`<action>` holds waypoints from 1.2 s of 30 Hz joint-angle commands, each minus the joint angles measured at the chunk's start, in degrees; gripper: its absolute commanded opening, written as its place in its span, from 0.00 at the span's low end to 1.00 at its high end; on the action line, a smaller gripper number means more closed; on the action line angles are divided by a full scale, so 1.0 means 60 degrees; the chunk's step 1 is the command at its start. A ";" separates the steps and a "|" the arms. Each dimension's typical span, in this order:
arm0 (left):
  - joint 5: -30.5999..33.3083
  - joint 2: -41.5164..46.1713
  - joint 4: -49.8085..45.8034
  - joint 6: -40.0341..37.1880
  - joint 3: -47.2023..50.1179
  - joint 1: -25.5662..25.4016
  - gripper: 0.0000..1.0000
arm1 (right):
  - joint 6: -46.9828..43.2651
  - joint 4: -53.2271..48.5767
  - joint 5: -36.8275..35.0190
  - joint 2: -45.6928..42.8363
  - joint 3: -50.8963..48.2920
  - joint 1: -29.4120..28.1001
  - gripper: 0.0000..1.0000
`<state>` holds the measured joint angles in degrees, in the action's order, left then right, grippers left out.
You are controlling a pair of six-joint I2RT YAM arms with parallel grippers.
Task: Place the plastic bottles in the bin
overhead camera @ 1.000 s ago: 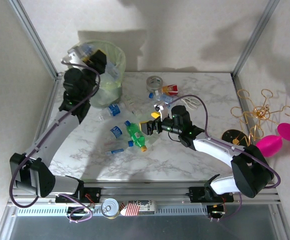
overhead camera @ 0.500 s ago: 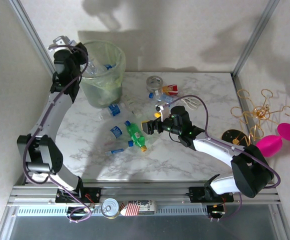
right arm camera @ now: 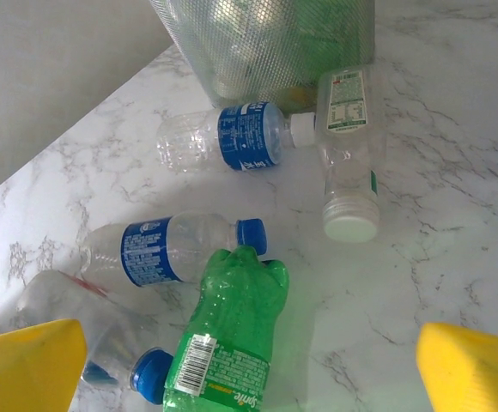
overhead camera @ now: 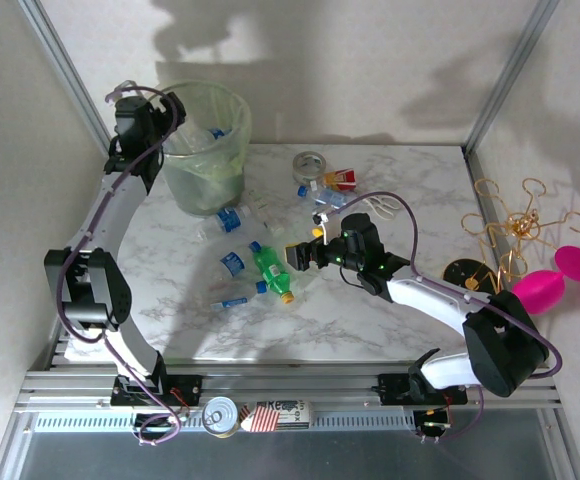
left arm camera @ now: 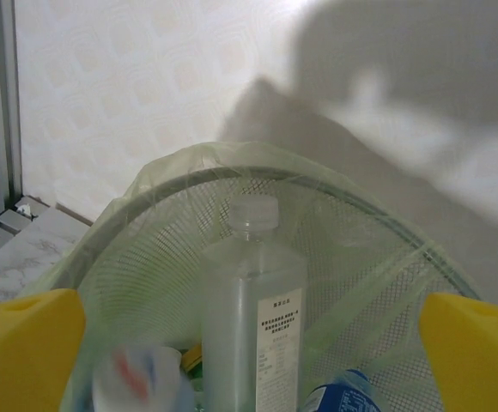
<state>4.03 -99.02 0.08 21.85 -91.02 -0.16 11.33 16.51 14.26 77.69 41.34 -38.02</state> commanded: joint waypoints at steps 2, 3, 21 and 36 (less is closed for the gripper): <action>-0.0239 0.1074 0.0132 0.0205 0.0087 -0.0043 1.00 | -0.0109 -0.0085 -0.0410 -0.0088 -0.0054 -0.0021 0.99; -0.0295 0.1287 0.0256 0.0233 0.0244 -0.0071 1.00 | -0.0115 -0.0111 -0.0501 -0.0025 -0.0012 -0.0021 0.99; 0.0382 0.4875 0.4411 0.1314 0.5893 -0.3349 1.00 | -0.1235 -0.2375 -0.2677 0.2720 0.2777 0.1043 0.99; 0.1049 0.5053 0.6163 0.2363 0.9328 -0.5798 0.99 | -0.1748 -0.3826 -0.1829 0.5661 0.6307 0.2655 0.99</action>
<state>8.91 -68.77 32.73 33.10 -36.99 -34.09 2.48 -3.29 1.52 109.21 75.55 -22.76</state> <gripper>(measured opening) 0.995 0.987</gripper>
